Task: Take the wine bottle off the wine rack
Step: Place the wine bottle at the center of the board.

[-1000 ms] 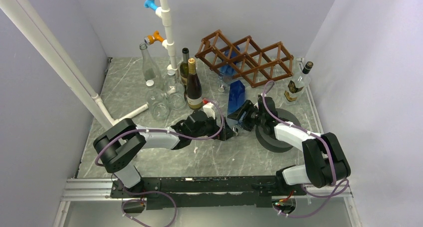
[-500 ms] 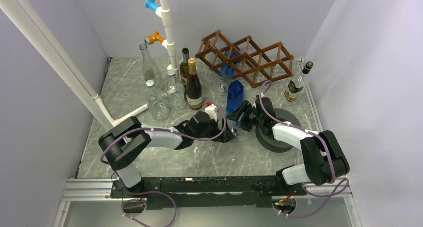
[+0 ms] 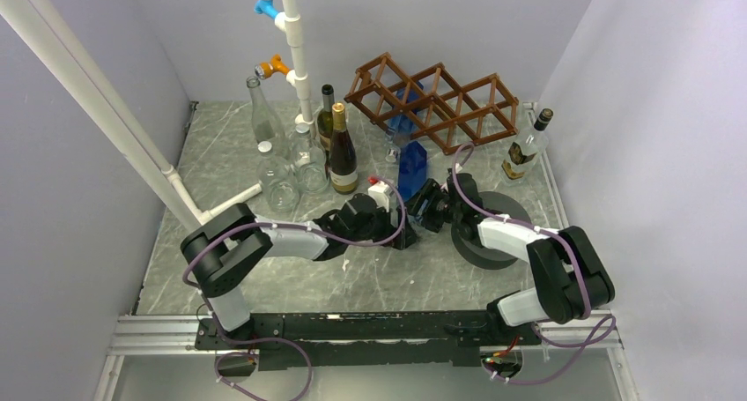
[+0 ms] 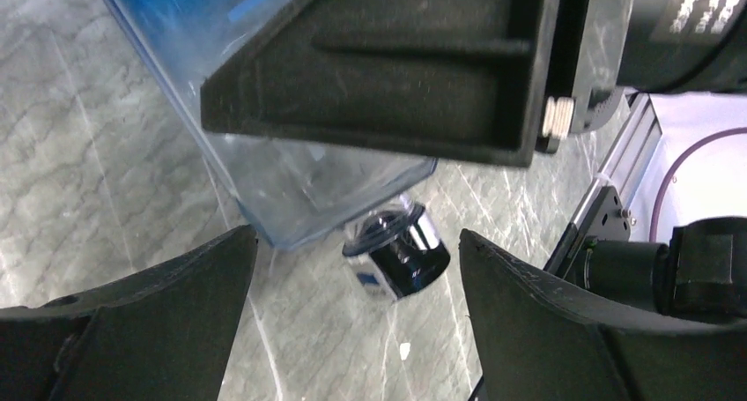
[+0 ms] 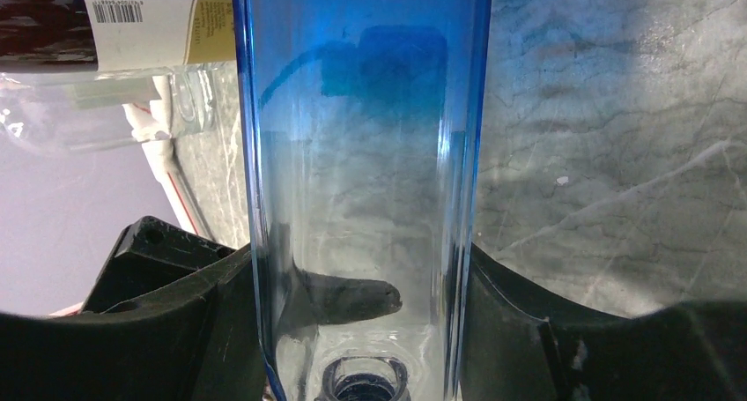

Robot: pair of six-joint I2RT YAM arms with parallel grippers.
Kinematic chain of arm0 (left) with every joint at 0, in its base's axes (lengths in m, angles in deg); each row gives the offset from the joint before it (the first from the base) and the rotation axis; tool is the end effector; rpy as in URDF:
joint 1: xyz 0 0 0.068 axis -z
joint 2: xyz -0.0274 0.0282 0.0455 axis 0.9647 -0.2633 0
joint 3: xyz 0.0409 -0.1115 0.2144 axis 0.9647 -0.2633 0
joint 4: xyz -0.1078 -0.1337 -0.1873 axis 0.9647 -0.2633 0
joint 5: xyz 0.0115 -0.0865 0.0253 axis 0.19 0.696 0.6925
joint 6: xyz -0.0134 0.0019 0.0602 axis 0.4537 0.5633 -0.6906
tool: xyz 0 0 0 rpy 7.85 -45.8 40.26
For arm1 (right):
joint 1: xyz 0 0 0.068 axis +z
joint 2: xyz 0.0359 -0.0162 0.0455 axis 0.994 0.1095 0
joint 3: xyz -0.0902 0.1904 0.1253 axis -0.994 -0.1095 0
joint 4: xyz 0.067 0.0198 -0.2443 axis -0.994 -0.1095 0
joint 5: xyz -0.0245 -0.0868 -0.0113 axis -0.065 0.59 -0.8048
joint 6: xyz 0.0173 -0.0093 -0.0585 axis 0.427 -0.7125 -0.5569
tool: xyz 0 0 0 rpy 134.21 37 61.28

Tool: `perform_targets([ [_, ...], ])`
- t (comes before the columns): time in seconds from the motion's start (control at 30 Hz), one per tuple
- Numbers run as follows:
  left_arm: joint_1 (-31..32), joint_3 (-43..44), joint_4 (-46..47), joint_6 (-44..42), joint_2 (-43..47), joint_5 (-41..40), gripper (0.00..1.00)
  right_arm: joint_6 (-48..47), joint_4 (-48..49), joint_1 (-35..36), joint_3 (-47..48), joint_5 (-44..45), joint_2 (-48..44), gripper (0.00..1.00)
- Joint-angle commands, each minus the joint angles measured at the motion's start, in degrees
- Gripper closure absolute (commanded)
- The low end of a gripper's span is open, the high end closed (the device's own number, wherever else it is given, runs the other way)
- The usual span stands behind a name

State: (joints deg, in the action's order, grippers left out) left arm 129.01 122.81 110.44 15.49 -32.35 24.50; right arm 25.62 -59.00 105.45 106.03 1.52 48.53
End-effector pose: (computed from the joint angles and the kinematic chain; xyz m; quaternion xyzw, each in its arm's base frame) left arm 0.1993 -0.2879 0.1393 0.1415 0.8316 -0.4295 0.3224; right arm 0.2496 0.1157 0.1315 0.1841 0.8701 0.3833 0.2493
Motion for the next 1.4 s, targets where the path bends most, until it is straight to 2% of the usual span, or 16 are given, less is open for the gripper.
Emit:
perform_targets([
  [0.0,0.3,4.1,-1.7,-0.6,-1.9,-2.0,0.14,0.1,6.6,0.8,1.8,-1.6,-0.3,0.76],
  [0.17,0.4,6.2,-5.3,0.4,-3.2,-3.7,0.25,0.5,6.9,1.2,1.7,-1.4,0.0,0.75],
  [0.23,0.3,6.4,-6.6,1.0,-3.1,-4.7,0.36,0.5,7.0,1.3,1.7,-1.2,0.1,0.74],
  [0.3,0.3,6.5,-8.3,1.5,-3.0,-5.7,0.41,0.5,7.1,1.4,1.6,-1.0,0.3,0.73],
  [0.37,0.4,6.3,-8.7,2.0,-2.6,-6.2,0.52,0.5,7.3,1.5,1.6,-0.7,0.5,0.73],
  [0.47,0.3,6.7,-10.5,2.4,-2.3,-6.6,0.53,0.7,7.6,1.7,1.6,-0.5,0.9,0.71],
  [0.57,0.3,7.5,-12.4,2.7,-2.5,-6.3,0.62,0.7,7.9,2.0,1.6,-0.5,1.2,0.71],
  [0.83,0.3,8.2,-13.5,4.7,-2.3,-3.8,0.58,1.3,9.1,2.4,1.6,0.0,2.3,0.69],
  [1.07,0.6,5.9,-9.7,4.2,-1.2,-2.4,0.61,2.1,9.1,2.5,1.8,-0.2,2.6,0.66],
  [1.23,1.5,3.7,-7.3,3.2,0.5,-4.4,0.57,2.5,9.2,2.5,1.9,-0.6,2.7,0.64],
  [1.37,1.5,4.3,-7.4,2.6,-0.1,-4.1,0.59,2.2,8.8,2.5,2.1,-0.4,2.9,0.62],
])
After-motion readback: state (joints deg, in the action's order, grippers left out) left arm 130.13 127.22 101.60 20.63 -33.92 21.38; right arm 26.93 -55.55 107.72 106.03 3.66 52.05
